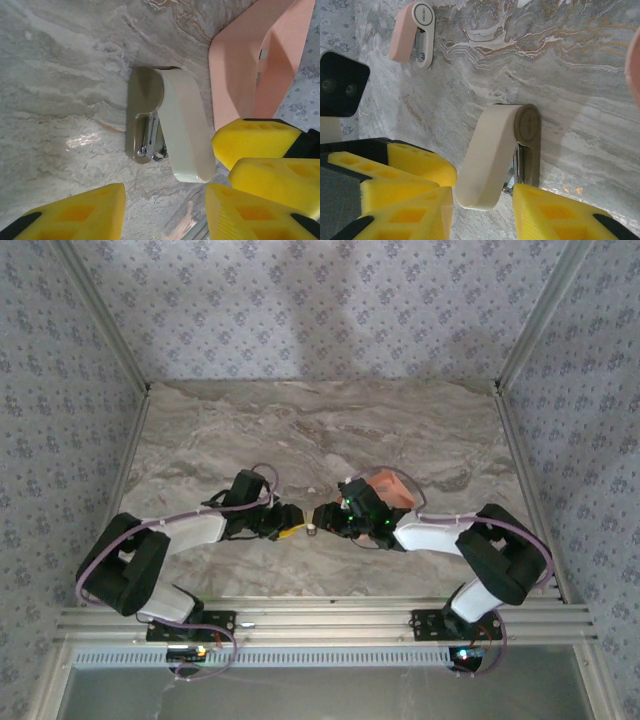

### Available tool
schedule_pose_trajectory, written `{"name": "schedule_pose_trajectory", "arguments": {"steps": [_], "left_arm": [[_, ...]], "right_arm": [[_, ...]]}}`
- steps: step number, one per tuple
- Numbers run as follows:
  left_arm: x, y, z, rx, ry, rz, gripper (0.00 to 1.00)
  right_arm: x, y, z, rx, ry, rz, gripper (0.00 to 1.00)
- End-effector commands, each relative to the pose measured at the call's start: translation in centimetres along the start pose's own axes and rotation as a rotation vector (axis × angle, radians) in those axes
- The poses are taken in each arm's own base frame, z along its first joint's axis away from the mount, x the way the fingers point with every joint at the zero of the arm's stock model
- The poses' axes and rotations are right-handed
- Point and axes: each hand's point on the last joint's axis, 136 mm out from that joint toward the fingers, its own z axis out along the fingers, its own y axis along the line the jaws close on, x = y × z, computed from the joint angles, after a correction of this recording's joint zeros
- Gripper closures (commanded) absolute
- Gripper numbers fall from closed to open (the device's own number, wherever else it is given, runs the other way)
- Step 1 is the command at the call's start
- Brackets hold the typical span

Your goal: Load the staples into the stapler

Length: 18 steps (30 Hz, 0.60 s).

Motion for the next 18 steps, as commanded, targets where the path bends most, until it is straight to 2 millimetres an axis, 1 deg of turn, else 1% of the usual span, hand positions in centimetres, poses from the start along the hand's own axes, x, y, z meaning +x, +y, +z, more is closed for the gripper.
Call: {"name": "schedule_pose_trajectory", "arguments": {"steps": [1,6,11,18], "left_arm": [[-1.0,-2.1,0.2,0.066,0.003,0.025,0.55],[-1.2,-2.1,0.4,0.070,0.001,0.019,0.58],[-1.4,-1.7,0.4,0.059,-0.014,0.014,0.61],[-1.7,-1.2,0.9,0.058,-0.008,0.002,0.62]], "right_arm": [[-0.5,0.8,0.3,-0.016,0.005,0.019,0.64],[-0.5,0.5,0.4,-0.008,0.006,0.025,0.65],[-0.4,0.4,0.9,-0.014,0.013,0.030,0.66],[-0.5,0.2,1.3,-0.015,0.017,0.035,0.67]]}}
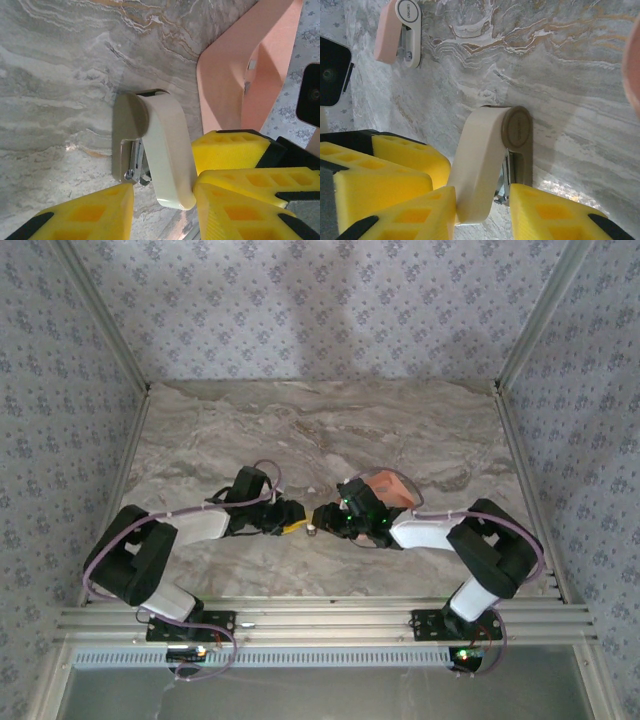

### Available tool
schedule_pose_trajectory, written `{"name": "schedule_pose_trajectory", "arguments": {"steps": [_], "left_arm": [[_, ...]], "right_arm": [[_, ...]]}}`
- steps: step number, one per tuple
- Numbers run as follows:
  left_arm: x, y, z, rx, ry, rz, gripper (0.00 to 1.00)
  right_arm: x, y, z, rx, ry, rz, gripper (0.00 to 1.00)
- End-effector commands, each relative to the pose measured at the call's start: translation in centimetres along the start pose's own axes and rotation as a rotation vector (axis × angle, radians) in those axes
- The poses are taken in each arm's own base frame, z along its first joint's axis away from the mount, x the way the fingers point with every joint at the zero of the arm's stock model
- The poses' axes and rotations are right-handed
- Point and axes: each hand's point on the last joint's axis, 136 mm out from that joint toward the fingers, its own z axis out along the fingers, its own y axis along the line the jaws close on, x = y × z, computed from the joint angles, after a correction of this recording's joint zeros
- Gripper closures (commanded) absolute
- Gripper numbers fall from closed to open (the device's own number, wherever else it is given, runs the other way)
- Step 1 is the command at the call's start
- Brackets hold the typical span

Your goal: Load the staples into the stapler

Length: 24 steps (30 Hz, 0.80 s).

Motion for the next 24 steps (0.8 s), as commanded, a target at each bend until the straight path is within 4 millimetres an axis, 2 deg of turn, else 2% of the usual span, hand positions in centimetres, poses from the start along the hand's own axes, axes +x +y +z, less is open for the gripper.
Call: {"name": "schedule_pose_trajectory", "arguments": {"steps": [1,11,24], "left_arm": [[-0.6,-0.5,0.3,0.023,0.000,0.004,0.62],[-0.1,0.5,1.3,0.021,0.040,-0.013,0.66],[1.2,3.8,1.9,-0.083,0.080,-0.021,0.72]], "right_arm": [[-0.5,0.8,0.3,-0.021,0.000,0.011,0.68],[0.3,-0.7,0.7,0.025,0.022,0.031,0.72],[1.7,-3.8,1.3,0.154,0.069,0.060,0.79]]}}
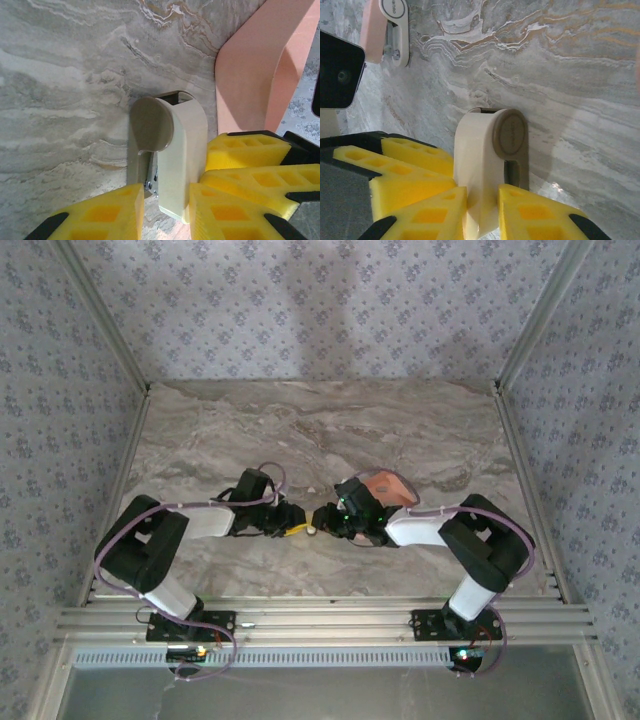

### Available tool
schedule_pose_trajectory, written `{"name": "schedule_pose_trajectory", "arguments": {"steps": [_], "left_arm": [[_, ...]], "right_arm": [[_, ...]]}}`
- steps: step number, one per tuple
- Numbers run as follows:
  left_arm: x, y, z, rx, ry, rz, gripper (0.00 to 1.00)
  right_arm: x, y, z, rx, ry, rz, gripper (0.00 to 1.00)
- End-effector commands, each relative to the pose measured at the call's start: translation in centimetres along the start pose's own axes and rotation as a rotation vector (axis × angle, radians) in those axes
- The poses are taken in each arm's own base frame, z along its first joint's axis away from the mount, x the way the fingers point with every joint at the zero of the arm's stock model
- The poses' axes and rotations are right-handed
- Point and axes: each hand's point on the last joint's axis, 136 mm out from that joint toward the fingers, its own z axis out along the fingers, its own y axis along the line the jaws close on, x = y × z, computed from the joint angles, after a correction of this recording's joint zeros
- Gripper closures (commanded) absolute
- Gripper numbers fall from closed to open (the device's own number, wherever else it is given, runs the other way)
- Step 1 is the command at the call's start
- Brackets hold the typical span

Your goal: Load the staples into the stapler

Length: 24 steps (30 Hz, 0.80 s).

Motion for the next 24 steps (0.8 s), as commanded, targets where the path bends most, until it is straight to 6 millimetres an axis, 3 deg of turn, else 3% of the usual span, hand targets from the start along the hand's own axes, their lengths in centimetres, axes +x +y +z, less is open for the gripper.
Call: {"name": "schedule_pose_trajectory", "arguments": {"steps": [1,6,10,13,16,24], "left_arm": [[0.9,2.7,0.7,-0.075,0.041,-0.032,0.72],[1.4,3.3,1.1,-0.094,0.067,-0.032,0.73],[1.2,3.0,0.8,-0.103,0.061,-0.018,0.73],[0.8,2.2,0.2,-0.108,0.041,0.009,0.72],[0.0,0.7,-1.0,-0.109,-0.006,0.055,0.64],[-2.2,-4.1,-5.0,-0.128,-0.130,0.212,0.48]], "right_arm": [[1.4,-3.2,0.4,0.131,0.047,0.042,0.79],[2.1,-4.4,0.4,0.175,0.067,0.052,0.81],[1.8,-3.9,0.2,0.171,0.063,0.037,0.81],[1.1,-2.6,0.1,0.132,0.044,0.008,0.80],[0.0,-0.6,-0.6,0.083,0.005,-0.044,0.75],[-2.6,3.2,-3.9,0.050,-0.099,-0.169,0.64]]}}
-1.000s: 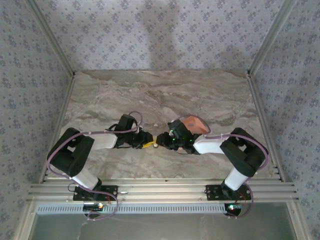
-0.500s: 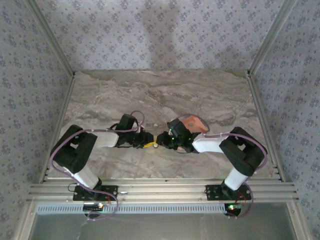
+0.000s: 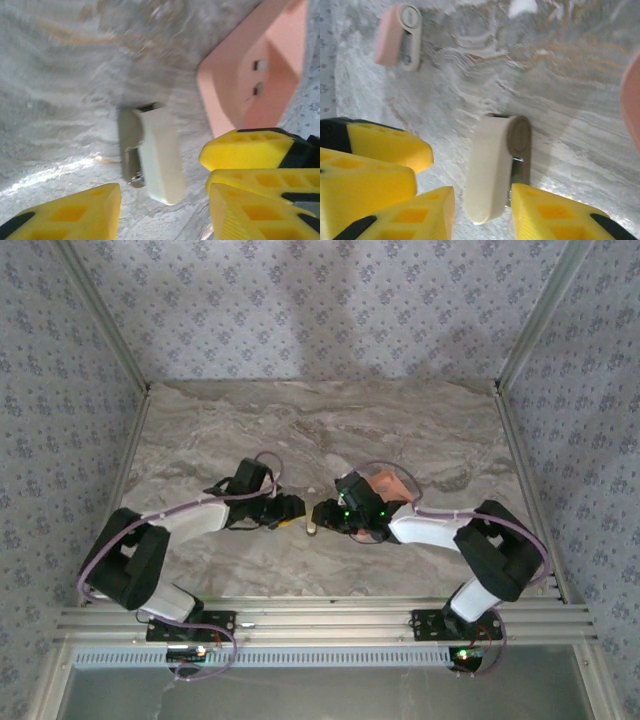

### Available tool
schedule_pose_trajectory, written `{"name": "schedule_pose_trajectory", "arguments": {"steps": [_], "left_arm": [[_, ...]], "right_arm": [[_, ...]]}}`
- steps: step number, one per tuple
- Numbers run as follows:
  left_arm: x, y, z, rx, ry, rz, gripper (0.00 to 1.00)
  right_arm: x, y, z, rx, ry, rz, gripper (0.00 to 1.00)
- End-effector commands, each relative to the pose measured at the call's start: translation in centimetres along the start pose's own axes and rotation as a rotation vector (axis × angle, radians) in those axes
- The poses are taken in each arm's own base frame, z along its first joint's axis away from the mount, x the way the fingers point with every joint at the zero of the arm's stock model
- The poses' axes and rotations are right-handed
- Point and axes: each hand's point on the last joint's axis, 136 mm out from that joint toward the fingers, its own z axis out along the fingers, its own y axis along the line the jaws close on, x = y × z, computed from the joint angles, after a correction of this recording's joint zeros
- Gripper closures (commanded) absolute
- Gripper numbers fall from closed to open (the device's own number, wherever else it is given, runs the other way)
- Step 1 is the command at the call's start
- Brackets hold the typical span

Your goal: Load the staples into the stapler

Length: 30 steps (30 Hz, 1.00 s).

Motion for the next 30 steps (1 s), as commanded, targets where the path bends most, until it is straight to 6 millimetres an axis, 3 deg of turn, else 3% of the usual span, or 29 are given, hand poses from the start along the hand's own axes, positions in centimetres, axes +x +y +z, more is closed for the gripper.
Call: {"name": "schedule_pose_trajectory", "arguments": {"steps": [1,4,10,17,30], "left_arm": [[-1.1,-1.4,-2.1,-0.038,-0.057,0.085,0.47],[-1.8,-1.6,-3.4,-0.066,-0.112,0.122,0.43],[-2.4,-0.2,-5.5,-0.171,-0.218,0.167,0.40],[-2.0,1.3,-6.0,-0.203,-0.252,0.153,0.40],[-1.9,2.6,-6.3,-0.242,-0.270,0.153,0.40]], "right_arm": [[-1.8,1.5,-2.2,0.020,-0.070,-0.082,0.63],[-2.6,0.8,-3.7,0.089,-0.103,-0.093,0.59],[-3.5,-3.8,-5.9,0.349,-0.056,-0.018,0.44],[-5.7,-6.6,-4.8,0.424,-0.048,0.031,0.38],[-9.4,-7.5,-2.4,0.467,-0.014,-0.024,0.37]]}}
